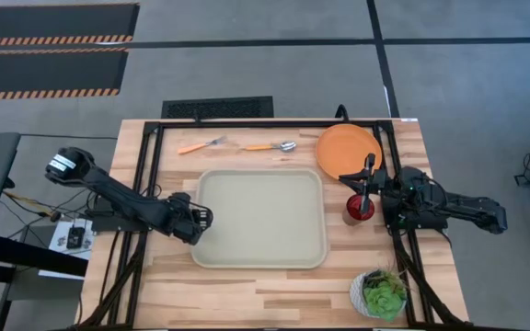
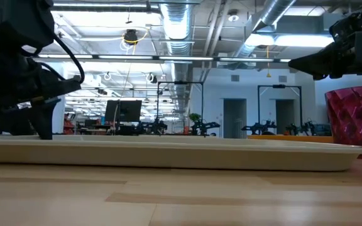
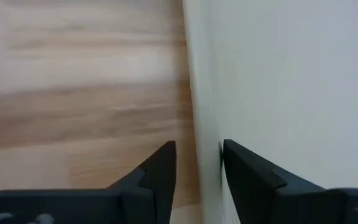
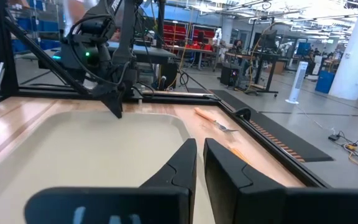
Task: Pick and place plate/cup/fork/spoon on tray
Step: Move the gray serving tray to the center of the table, then put the red glass on the gray serving tray
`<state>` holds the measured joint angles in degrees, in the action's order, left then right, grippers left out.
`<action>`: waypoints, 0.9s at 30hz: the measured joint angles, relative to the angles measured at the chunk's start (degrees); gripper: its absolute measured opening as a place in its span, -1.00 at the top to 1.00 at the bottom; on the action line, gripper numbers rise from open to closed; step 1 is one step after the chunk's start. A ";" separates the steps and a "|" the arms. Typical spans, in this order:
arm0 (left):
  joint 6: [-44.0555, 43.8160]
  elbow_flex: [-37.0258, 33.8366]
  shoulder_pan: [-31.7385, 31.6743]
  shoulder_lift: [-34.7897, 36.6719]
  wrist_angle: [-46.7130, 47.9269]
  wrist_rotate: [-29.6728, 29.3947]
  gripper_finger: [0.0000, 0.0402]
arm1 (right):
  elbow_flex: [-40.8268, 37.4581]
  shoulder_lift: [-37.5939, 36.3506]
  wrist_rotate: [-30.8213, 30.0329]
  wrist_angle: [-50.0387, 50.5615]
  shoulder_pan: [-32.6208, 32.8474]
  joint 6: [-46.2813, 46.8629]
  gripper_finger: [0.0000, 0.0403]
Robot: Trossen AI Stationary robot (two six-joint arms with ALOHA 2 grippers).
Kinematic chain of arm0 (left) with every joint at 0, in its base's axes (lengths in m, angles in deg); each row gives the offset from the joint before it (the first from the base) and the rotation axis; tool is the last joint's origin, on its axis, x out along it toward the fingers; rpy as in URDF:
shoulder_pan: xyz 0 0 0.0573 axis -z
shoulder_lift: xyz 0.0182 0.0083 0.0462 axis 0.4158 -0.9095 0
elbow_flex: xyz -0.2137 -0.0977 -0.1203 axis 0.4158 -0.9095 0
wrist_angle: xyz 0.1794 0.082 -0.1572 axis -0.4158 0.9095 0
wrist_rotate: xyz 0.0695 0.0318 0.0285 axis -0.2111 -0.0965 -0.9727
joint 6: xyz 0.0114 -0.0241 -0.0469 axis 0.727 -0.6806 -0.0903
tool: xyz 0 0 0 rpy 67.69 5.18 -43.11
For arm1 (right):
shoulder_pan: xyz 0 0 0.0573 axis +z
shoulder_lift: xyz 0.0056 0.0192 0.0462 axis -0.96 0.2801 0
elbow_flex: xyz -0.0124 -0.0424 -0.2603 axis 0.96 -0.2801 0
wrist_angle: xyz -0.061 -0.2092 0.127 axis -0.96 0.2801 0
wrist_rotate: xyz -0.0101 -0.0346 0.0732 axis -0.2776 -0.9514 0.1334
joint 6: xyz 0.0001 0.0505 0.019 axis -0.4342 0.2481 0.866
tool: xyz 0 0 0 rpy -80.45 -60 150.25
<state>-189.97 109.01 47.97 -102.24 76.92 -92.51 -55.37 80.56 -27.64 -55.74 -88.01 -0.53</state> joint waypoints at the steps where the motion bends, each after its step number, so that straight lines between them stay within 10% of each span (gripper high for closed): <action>1: 0.04 0.00 0.00 0.85 0.90 -0.41 0.39 | 0.00 0.01 0.00 0.00 -0.01 0.01 0.72; 12: 7.96 0.00 -0.57 10.23 6.67 -4.35 0.34 | 0.00 0.01 0.00 0.00 0.00 -0.01 0.72; 20: 36.76 0.02 -1.36 20.54 3.81 -12.29 0.61 | 0.00 0.01 -0.01 0.00 -0.01 0.02 0.72; 27: 67.70 -11.30 -1.67 30.78 -26.98 -9.45 0.97 | 0.00 0.01 0.00 0.00 0.02 0.02 0.72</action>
<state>-122.27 97.70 46.29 -71.46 49.95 -101.96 -55.37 80.57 -27.64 -55.74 -88.00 -0.51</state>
